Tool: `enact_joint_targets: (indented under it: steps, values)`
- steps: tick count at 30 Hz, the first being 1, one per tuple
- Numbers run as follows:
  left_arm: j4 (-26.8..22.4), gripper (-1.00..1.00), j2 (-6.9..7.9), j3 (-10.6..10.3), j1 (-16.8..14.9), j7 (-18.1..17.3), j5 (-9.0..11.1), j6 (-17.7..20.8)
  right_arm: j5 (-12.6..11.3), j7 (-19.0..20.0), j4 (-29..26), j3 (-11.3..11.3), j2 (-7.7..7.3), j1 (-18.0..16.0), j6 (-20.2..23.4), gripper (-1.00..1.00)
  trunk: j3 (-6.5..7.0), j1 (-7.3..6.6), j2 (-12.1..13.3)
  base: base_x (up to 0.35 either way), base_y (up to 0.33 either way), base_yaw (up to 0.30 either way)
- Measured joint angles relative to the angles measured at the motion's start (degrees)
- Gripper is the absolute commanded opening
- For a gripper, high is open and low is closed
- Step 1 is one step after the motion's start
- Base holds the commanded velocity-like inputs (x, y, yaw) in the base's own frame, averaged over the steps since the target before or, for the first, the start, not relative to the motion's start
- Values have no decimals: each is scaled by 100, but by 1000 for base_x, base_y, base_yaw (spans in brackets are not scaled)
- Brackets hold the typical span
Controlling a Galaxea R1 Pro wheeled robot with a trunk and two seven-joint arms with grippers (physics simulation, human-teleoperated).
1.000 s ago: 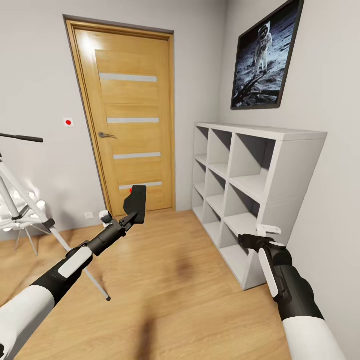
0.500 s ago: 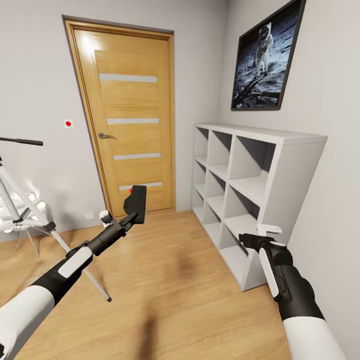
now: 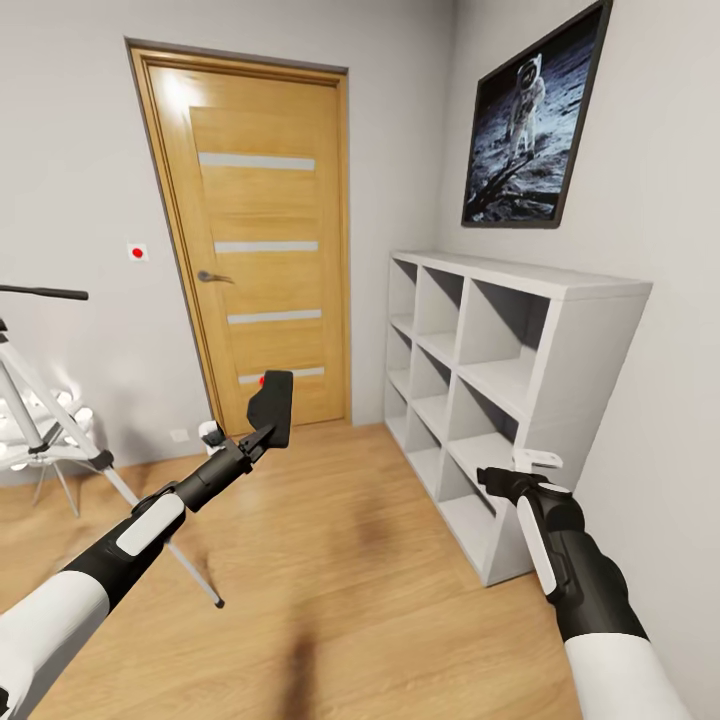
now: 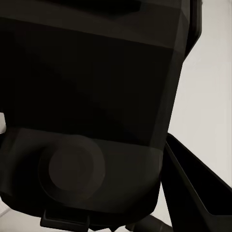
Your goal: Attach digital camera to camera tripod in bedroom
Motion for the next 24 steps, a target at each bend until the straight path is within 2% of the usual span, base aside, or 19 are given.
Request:
enact_joint_targets:
  steps: [10, 24]
  values:
    - [0, -100, 2, -2, 0, 0, -1, -2, -12, 27, -18, -6, -3, 0, 6, 100, 175, -220, 401, 0, 0, 8]
    - [0, -100, 2, -1, 0, 0, -1, -1, -8, 17, -47, -11, -14, 0, -1, 100, 344, -527, 963, 0, 0, 46]
